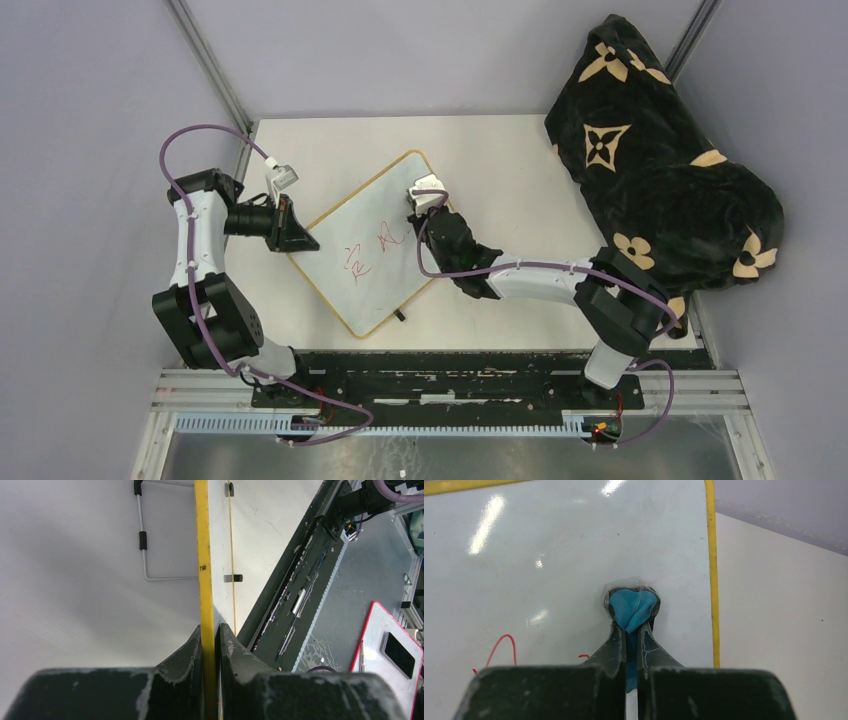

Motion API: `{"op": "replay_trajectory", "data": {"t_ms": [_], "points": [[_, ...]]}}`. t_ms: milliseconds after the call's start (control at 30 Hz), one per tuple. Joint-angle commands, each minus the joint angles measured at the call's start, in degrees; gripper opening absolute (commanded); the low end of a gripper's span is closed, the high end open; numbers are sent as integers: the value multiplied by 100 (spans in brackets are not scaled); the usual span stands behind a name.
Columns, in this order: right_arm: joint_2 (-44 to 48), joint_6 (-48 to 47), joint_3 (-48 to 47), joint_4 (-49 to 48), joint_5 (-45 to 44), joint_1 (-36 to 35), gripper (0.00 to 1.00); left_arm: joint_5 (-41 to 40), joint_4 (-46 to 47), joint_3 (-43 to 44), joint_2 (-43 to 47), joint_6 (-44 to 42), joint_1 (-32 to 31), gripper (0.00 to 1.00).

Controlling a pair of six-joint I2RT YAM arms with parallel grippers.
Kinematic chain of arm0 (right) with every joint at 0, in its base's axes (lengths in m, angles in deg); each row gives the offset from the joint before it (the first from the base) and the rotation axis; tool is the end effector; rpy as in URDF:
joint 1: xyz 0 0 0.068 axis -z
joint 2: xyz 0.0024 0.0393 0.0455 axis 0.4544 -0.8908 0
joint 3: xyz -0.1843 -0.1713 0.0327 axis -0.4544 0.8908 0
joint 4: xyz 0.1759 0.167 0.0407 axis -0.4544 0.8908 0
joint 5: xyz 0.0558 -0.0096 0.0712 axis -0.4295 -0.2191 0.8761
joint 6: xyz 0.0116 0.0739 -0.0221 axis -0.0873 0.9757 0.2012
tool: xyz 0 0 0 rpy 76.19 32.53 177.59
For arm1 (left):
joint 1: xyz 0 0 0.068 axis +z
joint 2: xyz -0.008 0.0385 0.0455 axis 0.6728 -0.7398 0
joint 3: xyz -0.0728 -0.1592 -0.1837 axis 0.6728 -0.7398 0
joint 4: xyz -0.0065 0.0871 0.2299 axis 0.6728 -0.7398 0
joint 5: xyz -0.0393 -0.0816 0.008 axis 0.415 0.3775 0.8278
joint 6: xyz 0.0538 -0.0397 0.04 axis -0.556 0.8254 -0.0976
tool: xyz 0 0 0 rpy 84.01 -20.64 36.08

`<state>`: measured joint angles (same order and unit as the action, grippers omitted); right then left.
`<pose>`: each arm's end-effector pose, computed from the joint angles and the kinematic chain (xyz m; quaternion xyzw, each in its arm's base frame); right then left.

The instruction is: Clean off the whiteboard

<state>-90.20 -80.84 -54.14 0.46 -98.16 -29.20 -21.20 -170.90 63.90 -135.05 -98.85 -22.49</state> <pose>0.2493 0.3077 0.2340 -0.1610 0.7283 0.1238 0.6545 0.2333 0.0234 0.2727 0.2980 0.8178 -0.3978 0.2900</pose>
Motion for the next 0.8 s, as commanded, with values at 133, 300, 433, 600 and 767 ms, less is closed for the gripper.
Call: {"op": "replay_trajectory", "data": {"t_ms": [133,300,433,600,767], "points": [[-156,-335,-591,-328,226,-116,1,-299,332,-16,197,-543,-46,3],[-285,-707,-927,-131,-95,-59,1,-297,337,-7,207,-533,-39,3],[-151,-605,-804,-56,-246,150,1,-331,336,-16,234,-533,-38,3],[131,-393,-373,-87,-264,499,1,-326,330,-15,231,-529,-41,3],[244,-290,-47,-238,-140,628,1,-283,335,11,200,-525,-39,3]]}}
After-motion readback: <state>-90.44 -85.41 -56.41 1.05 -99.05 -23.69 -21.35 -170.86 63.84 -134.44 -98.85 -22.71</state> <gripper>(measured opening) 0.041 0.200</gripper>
